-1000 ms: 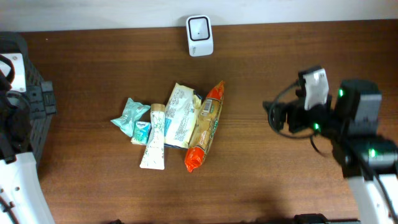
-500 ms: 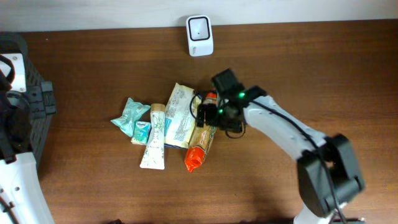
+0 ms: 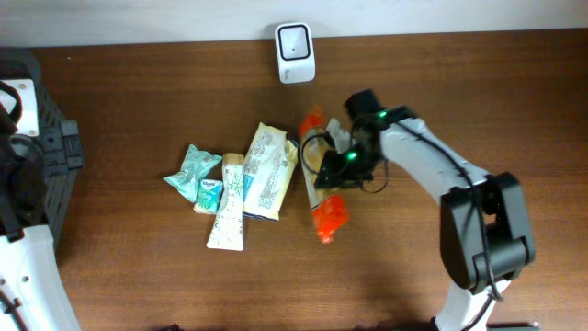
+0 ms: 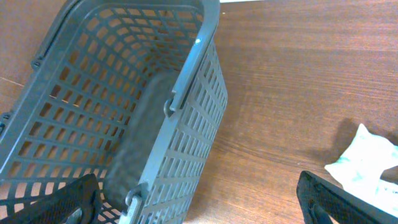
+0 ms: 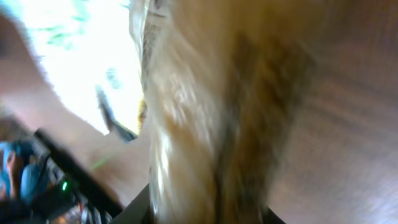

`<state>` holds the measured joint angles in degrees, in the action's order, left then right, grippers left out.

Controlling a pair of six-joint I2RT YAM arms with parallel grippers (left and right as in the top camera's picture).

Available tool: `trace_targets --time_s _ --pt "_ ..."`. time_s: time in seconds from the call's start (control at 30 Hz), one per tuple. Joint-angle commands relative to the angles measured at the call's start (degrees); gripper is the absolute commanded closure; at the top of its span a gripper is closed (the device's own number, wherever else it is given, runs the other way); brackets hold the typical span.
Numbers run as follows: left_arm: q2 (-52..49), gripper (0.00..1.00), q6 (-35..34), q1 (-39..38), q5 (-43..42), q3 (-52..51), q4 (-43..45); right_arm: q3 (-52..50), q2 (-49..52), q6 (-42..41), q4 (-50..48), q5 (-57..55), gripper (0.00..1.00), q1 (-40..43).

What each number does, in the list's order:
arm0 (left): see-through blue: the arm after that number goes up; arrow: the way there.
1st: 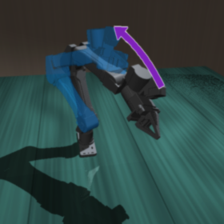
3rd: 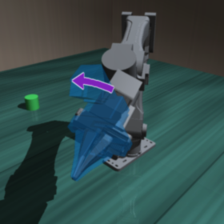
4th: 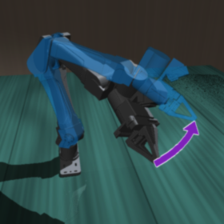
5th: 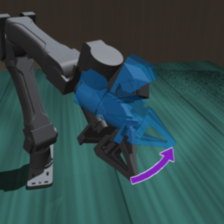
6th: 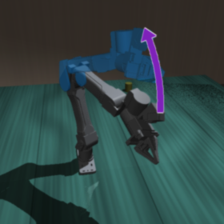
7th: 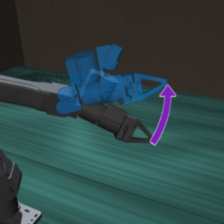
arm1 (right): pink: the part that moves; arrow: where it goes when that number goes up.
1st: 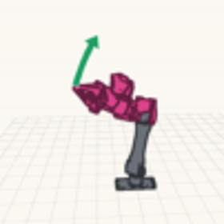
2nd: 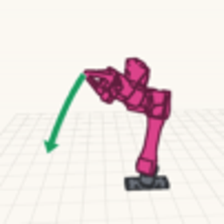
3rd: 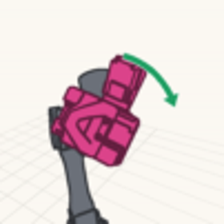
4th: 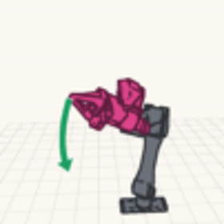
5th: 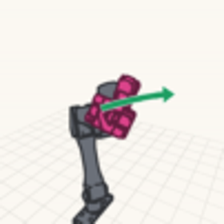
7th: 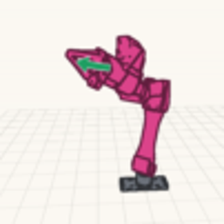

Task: Scan the item barcode
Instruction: 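Reach the right gripper to the spaghetti package and grasp it, then lift the spaghetti package with the right gripper toward the scanner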

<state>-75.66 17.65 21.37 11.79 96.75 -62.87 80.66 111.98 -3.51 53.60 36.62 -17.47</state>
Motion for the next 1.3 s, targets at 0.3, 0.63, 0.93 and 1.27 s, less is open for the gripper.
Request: trace_targets --time_s 0.3,0.63,0.93,1.27 --pt "0.04 0.01 0.66 0.17 -0.44 0.09 0.17 2.93 2.4 20.11 4.04 -11.17 0.2 10.29" --pt "0.04 0.01 0.66 0.17 -0.44 0.09 0.17 2.47 5.7 26.58 4.92 -16.22 0.11 -0.22" --pt "0.04 0.01 0.66 0.17 -0.44 0.09 0.17 4.68 7.76 19.1 5.42 -0.83 0.96 4.07" --pt "0.04 0.01 0.66 0.17 -0.44 0.09 0.17 16.76 -6.25 30.77 17.53 36.3 0.96 8.17"
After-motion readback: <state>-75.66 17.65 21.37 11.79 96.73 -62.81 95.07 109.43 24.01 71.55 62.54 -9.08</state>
